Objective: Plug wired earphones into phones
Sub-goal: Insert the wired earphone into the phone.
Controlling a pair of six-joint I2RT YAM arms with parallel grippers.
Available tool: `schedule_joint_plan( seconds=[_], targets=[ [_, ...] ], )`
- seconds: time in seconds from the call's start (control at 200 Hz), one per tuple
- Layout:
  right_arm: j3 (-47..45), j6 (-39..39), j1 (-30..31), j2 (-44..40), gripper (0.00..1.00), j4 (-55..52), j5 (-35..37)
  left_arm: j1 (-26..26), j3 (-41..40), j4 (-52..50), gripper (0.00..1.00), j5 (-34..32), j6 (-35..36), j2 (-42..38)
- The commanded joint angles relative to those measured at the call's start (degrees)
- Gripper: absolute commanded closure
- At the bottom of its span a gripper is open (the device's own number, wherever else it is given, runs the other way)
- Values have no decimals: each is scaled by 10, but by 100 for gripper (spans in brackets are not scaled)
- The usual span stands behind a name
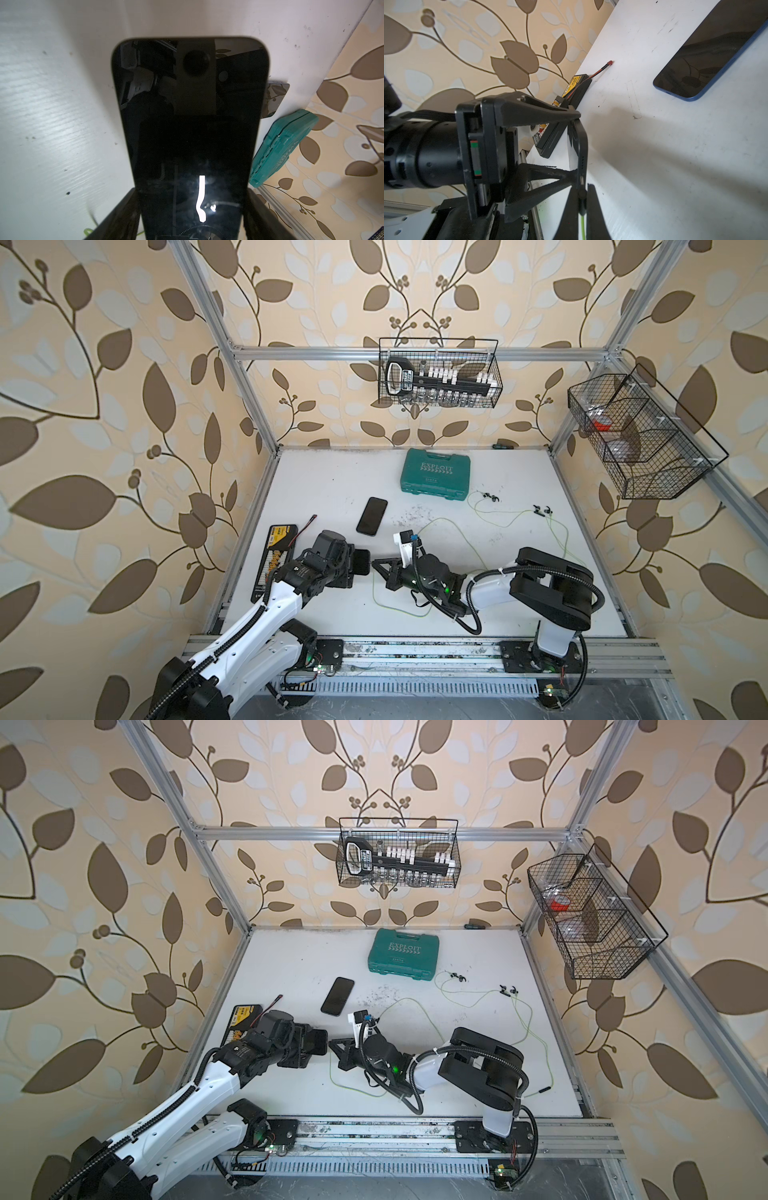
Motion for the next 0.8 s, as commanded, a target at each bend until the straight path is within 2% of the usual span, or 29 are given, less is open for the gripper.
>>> schedule_joint_plan(
  seconds=[0.0, 0.46, 0.795],
  targets=[
    [19, -7, 3, 14, 100, -5, 0, 1, 6, 9, 39, -7, -2, -12],
    [40, -4, 8, 22, 100, -57, -11, 1, 16, 7, 40, -7, 22, -8],
    [39, -7, 9, 11, 100, -45, -34, 1, 17, 36, 40, 3, 40, -11]
  ],
)
